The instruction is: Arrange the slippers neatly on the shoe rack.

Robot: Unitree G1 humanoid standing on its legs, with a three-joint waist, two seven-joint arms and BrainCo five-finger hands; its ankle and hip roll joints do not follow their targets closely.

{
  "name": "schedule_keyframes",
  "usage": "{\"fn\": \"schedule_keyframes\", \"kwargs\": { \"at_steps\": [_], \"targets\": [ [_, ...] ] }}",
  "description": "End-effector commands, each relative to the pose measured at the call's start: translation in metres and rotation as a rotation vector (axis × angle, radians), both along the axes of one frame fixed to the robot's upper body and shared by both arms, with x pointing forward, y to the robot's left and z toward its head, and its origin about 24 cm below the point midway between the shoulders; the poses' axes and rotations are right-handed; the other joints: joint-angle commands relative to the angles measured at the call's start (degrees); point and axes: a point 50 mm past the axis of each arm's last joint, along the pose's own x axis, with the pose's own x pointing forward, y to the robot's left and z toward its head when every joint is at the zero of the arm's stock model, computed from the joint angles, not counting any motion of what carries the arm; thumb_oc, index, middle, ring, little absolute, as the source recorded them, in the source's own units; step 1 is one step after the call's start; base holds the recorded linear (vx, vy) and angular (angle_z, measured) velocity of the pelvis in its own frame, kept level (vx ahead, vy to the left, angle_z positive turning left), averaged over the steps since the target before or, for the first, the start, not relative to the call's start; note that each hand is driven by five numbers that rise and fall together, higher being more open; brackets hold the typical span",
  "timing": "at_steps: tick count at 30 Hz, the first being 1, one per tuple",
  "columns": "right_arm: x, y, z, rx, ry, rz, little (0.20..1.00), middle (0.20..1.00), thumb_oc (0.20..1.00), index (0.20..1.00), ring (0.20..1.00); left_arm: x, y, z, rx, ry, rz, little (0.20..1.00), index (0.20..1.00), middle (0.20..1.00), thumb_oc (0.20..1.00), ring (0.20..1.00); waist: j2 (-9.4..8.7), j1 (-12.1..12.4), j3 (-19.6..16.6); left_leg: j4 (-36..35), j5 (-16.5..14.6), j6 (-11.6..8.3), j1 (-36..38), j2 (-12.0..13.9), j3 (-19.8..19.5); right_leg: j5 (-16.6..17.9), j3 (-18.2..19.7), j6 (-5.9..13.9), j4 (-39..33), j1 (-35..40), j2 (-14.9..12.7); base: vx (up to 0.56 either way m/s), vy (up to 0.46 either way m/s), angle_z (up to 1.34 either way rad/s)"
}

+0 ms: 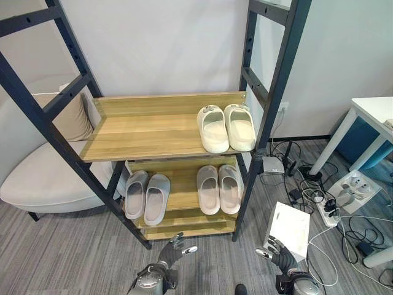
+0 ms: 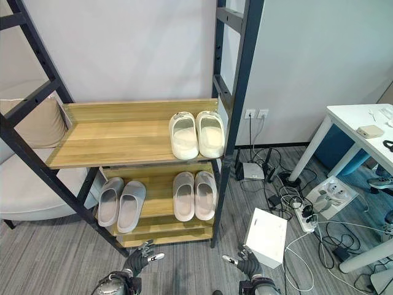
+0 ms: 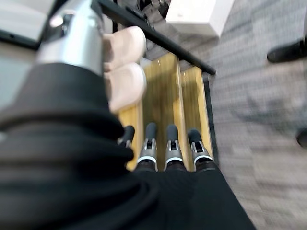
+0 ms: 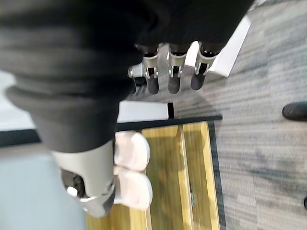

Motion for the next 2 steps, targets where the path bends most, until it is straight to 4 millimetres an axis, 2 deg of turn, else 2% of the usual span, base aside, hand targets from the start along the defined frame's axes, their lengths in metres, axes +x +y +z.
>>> {"fn": "schedule_keyframes", "kwargs": {
  "at_steps": [1, 2],
  "targets": [
    [0.0297, 0.0016, 0.0164, -0.007, -0.135, -0.028, 1.0, 1.0, 1.0, 1.0, 1.0, 0.0398, 0.0035, 0.0216, 0.03, -0.159, 0.029, 1.0, 1.0, 1.0, 1.0, 1.0, -0.3, 0.23, 3.17, 0.04, -8.69, 1.96, 2.61, -1.32, -1.2, -9.63, -1.41, 1.27, 0.1, 4.35, 1.19, 0.0, 0.0, 0.0],
    [0.0293, 0.0017, 0.0156, -0.006, -0.132, -0.031, 1.0, 1.0, 1.0, 1.0, 1.0, 0.0387, 0.0058, 0.0201, 0.035, -0.15, 0.047, 1.0, 1.0, 1.0, 1.0, 1.0, -0.31, 0.25, 3.14, 0.04, -8.69, 1.94, 2.59, -1.3, -1.2, -9.63, -1.39, 1.28, 0.1, 4.33, 1.2, 0.0, 0.0, 0.0]
  ]
}}
